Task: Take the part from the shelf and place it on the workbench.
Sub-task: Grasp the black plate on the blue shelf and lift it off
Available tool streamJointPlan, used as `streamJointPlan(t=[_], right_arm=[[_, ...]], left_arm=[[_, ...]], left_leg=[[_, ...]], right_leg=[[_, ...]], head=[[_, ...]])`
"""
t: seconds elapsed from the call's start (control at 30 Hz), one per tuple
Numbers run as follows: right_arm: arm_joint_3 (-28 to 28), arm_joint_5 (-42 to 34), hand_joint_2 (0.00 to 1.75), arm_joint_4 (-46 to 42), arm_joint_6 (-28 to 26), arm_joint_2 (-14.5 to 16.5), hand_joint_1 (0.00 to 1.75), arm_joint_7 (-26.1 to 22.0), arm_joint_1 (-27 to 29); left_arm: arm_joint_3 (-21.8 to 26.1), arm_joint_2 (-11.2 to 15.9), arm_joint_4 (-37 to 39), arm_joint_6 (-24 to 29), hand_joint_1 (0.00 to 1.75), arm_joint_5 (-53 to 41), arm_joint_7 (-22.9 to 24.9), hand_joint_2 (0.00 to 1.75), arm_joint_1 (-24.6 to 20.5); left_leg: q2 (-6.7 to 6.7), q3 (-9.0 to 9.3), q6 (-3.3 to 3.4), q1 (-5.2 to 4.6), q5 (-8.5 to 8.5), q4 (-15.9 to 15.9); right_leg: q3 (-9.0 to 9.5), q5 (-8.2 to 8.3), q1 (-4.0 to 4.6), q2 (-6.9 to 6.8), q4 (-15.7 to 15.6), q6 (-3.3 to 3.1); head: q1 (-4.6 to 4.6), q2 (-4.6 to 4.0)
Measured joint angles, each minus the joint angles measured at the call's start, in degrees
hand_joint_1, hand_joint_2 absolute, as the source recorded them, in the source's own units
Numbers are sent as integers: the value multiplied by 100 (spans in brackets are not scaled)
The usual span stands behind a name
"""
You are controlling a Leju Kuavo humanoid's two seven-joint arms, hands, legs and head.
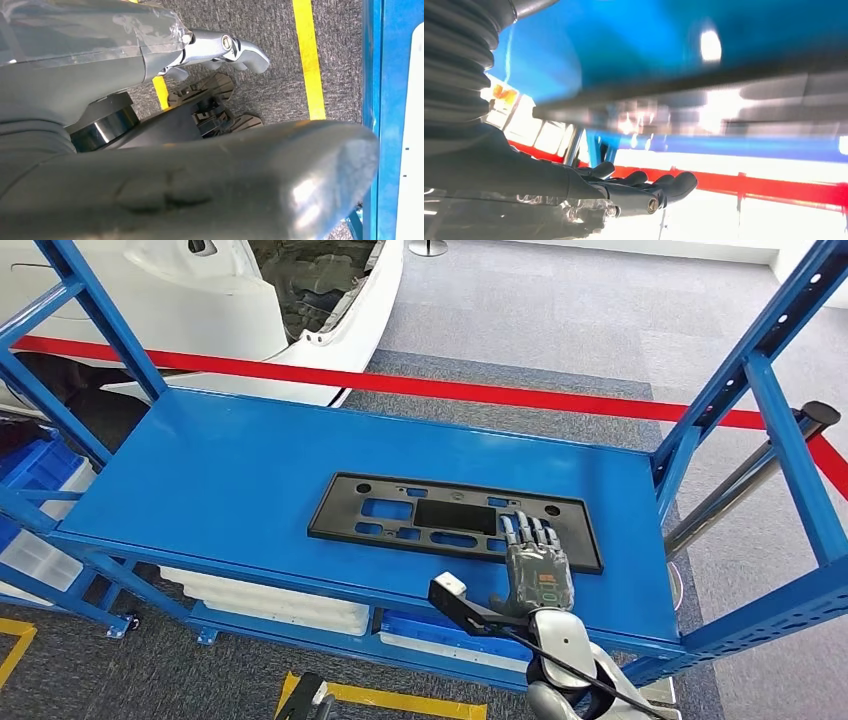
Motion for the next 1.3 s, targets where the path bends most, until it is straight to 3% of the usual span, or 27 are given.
streamJointPlan(t=[0.57, 0.97, 1.3], right_arm=[[-98, -115, 175, -870, 74, -155, 0, 1, -12], [-204, -783, 175, -804, 121, -193, 0, 2, 25], [-205, -901, 175, -651, 134, -198, 0, 3, 25]], left_arm=[[-65, 4, -2, -22, 0, -47, -2, 0, -1], [-139, 4, -2, 3, 0, -61, 21, 0, -10], [-142, 4, -2, 7, 0, -64, 35, 0, -15]], left_leg=[[1, 2, -1, 7, -1, -17], [1, 0, -1, 7, -1, -18], [1, 0, -1, 7, -1, -19]], right_leg=[[-11, -5, 8, 1, 0, -1], [-11, -5, 8, 1, 0, -1], [-12, -5, 8, 1, 0, -1]], head=[[-4, 0], [-4, 0], [-7, 0]])
